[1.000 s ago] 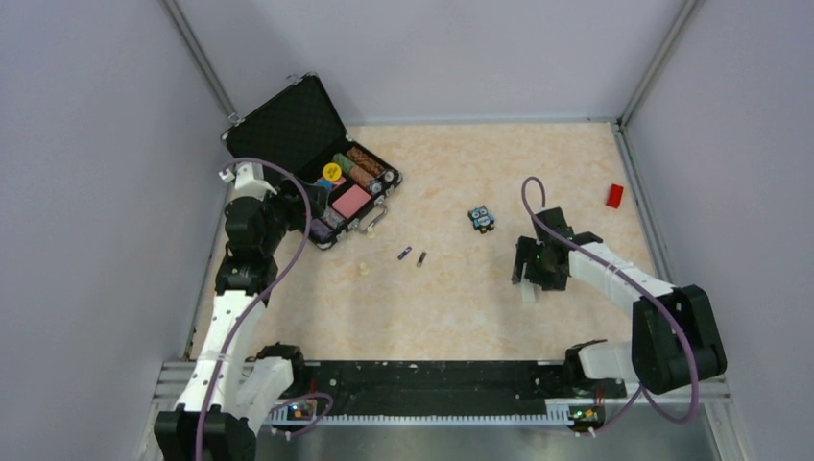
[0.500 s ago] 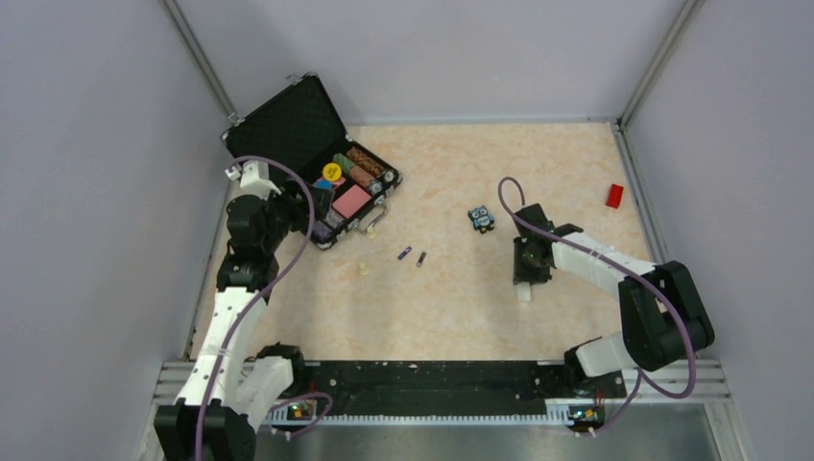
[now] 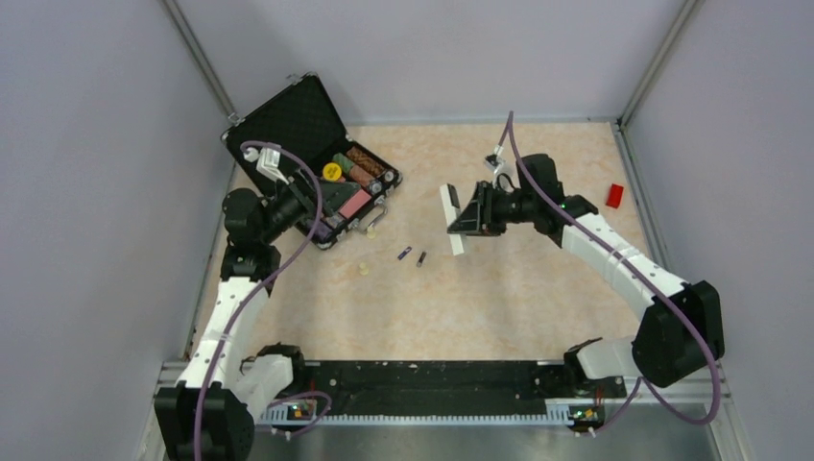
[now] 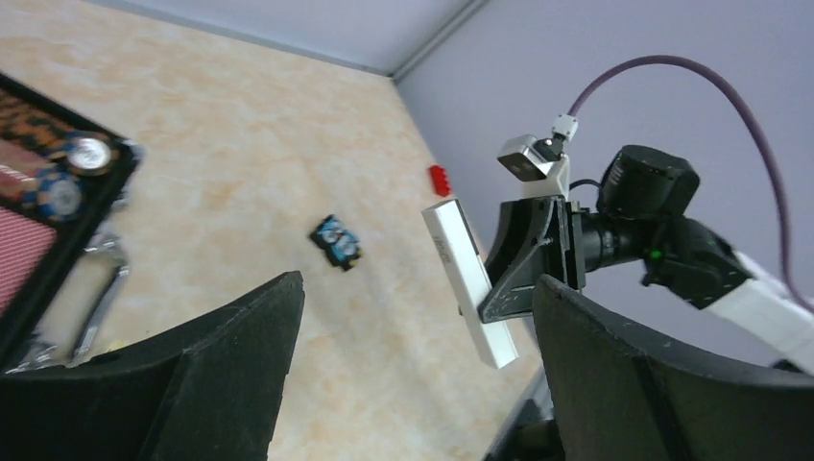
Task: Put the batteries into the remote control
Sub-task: Place the remote control at the center of the board.
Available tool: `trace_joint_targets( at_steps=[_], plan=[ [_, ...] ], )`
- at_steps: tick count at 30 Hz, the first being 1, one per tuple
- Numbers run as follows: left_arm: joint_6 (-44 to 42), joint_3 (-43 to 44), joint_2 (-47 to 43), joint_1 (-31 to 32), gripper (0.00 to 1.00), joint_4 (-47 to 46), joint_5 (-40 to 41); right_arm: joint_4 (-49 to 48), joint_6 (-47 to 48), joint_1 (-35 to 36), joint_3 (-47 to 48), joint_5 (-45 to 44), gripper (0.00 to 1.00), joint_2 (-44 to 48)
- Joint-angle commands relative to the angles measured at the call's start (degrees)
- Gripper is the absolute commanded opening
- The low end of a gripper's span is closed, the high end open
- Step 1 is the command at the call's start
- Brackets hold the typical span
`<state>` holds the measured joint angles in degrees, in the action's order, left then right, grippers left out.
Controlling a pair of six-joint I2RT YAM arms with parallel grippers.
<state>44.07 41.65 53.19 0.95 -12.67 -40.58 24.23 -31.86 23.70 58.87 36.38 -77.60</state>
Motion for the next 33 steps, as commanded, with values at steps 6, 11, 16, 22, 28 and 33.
trace_joint_targets(
  at_steps=[6, 11, 16, 22, 28, 33],
  plan=[
    [21.58, 3.26, 6.11, 8.65, 0.95, -22.63, -3.18, -31.66, -24.97, 9.94, 4.71, 17.93, 0.15, 1.38],
    [13.99, 6.65, 7.87, 14.00, 0.96, -15.65, -2.88, -42.88, -32.83, 13.37, 4.63, 18.77, 0.15, -0.32],
    [14.79, 5.64, 9.47, 14.83, 0.94, -16.63, -4.37, -44.45, -34.50, 14.06, 6.30, 20.27, 0.15, -3.15],
    [18.45, 6.03, 12.66, 15.73, 0.63, -18.49, -6.86, -47.57, -37.86, 14.35, 6.26, 21.21, 0.15, -5.37],
    [17.89, 6.11, 12.23, 15.81, 0.11, -13.80, -5.82, -44.20, -36.97, 14.35, 6.75, 19.48, 0.18, -6.82],
    [12.05, 10.13, 11.93, 15.84, 0.00, 2.02, -1.94, -36.20, -31.69, 14.35, 6.98, 13.74, 0.41, -6.59]
  ],
)
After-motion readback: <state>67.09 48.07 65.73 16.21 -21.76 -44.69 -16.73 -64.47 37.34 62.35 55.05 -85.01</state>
